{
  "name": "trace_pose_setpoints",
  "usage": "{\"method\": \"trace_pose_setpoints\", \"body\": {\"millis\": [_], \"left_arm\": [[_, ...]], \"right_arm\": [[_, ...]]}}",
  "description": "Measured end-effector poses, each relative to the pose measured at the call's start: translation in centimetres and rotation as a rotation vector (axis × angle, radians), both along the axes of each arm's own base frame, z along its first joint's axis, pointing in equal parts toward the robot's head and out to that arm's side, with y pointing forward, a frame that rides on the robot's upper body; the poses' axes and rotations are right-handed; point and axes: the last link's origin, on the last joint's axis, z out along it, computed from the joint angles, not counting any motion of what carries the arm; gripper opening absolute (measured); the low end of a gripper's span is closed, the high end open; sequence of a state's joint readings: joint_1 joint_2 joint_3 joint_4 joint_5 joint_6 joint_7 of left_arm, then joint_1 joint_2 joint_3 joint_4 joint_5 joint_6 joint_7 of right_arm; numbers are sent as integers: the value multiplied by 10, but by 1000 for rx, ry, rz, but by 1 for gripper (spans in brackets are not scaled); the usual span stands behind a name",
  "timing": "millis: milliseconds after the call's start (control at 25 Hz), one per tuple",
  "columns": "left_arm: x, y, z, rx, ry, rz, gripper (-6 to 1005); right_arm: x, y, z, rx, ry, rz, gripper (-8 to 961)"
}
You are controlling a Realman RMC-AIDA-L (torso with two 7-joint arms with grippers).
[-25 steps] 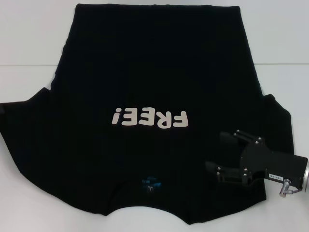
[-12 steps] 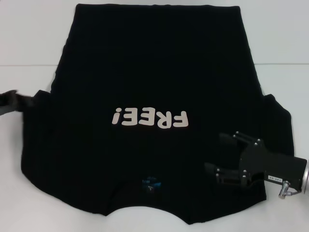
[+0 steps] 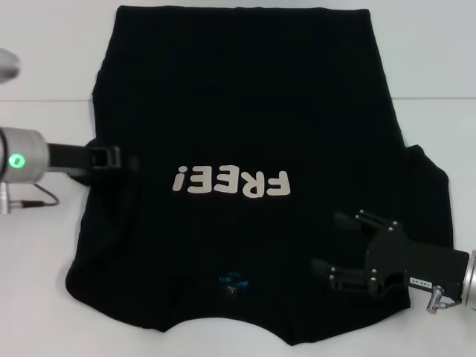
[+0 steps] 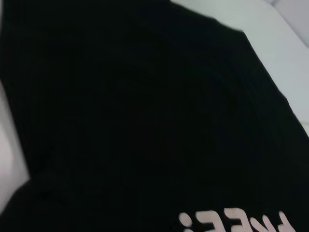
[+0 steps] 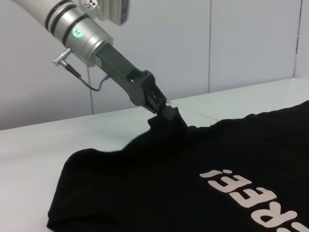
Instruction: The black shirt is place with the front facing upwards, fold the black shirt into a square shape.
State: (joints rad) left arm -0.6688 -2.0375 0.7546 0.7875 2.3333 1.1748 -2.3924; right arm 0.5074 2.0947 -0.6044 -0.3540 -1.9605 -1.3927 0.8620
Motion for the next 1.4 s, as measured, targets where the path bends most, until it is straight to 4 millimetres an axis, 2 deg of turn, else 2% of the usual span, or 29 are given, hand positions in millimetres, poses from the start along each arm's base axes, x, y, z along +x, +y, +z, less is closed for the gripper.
{"method": "trace_pose_setpoints", "body": {"millis": [360,480,600,720,920,1000,1120,1400], "left_arm": [[2,-10,-38,-41,-129,110,18],[4,-16,-44,-55,-251,134,19],[4,-21,-38,-34,-402,129,143],[-11,-30,-16,64,-567,128,262],[-50,-42,9,167,-593,263,442],[-63,-45,12,179,-569,328,504],[-73,-47,8,188,-537,383,598],[-85,-31,-1,316,-452,461,609]], "right_arm": [[1,-2,-1,-4,0,-3,942],[1,-2,-1,-5,-1,-4,942],[2,-2,-1,-5,-3,-5,942],[2,-2,-1,-4,-4,-6,942],[3,-1,0,2,-6,-10,942],[3,-1,0,3,-6,-11,942],[3,-1,0,3,-9,-12,942],[4,-1,-1,0,-13,-10,942]]}}
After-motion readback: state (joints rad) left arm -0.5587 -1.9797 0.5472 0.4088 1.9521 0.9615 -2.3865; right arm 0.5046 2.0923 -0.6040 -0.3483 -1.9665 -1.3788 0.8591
